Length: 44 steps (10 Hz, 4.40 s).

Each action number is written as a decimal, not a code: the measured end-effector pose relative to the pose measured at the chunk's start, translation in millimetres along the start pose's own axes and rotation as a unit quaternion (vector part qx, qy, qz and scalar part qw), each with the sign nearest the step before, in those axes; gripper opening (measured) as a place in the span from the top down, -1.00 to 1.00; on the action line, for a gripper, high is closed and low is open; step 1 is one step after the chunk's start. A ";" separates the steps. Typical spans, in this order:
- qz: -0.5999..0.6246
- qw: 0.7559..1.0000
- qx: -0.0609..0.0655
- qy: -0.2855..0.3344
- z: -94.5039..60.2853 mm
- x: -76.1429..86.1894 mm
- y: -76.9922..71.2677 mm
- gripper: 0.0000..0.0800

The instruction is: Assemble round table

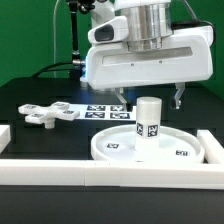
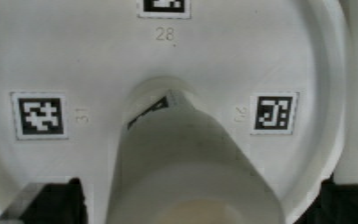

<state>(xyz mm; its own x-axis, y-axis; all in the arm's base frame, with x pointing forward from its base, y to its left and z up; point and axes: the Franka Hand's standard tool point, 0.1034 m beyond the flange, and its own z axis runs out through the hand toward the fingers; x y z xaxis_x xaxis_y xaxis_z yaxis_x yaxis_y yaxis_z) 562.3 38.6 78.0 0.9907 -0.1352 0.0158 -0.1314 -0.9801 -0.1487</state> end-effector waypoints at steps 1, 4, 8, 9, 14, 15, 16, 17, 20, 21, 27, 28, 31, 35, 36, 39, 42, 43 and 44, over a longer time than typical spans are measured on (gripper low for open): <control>-0.038 0.999 0.000 0.000 0.0 0.0 0.2 -0.62; -0.229 0.973 -0.016 0.015 0.9 2.2 2.4 -0.62; -0.396 0.917 -0.041 0.005 4.7 -1.9 -9.6 -0.62; -0.423 0.905 -0.043 0.001 6.7 -3.7 -14.0 -0.62; -0.580 0.812 -0.056 -0.020 9.0 -2.8 -10.1 -0.62; -0.615 0.786 -0.057 -0.026 11.7 -4.1 -9.5 -0.62; -0.642 0.763 -0.061 -0.033 13.2 -4.4 -10.5 -0.62; -0.689 0.720 -0.069 -0.041 13.7 -3.3 -11.9 -0.62; -0.762 0.640 -0.079 -0.057 14.3 -3.5 -12.8 -0.62; -0.783 0.614 -0.079 -0.061 14.2 -3.3 -11.1 -0.62; -0.879 0.463 -0.080 -0.085 11.0 0.0 -0.1 -0.62; -0.887 0.446 -0.081 -0.088 10.9 0.3 1.2 -0.62; -0.885 0.449 -0.080 -0.089 11.7 -0.1 2.1 -0.39; -0.871 0.476 -0.083 -0.087 11.8 -0.2 1.9 -0.02; -0.859 0.497 -0.083 -0.087 11.9 -0.6 1.4 -0.02; -0.762 0.634 -0.086 -0.099 12.2 -2.3 1.8 -0.02; -0.696 0.705 -0.095 -0.093 12.1 -2.2 2.3 -0.02; -0.686 0.715 -0.096 -0.092 12.0 -2.1 2.3 -0.02; -0.654 0.745 -0.100 -0.087 11.7 -1.9 2.5 -0.02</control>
Offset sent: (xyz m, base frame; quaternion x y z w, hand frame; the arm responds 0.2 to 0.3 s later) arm -0.0014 0.0038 0.0010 -0.0202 0.0285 -0.3391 0.9401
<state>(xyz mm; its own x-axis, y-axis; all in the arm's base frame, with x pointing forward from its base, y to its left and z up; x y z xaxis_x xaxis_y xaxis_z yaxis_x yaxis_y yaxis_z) 560.4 38.1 66.0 0.2632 0.9580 -0.1134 0.9647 -0.2614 0.0312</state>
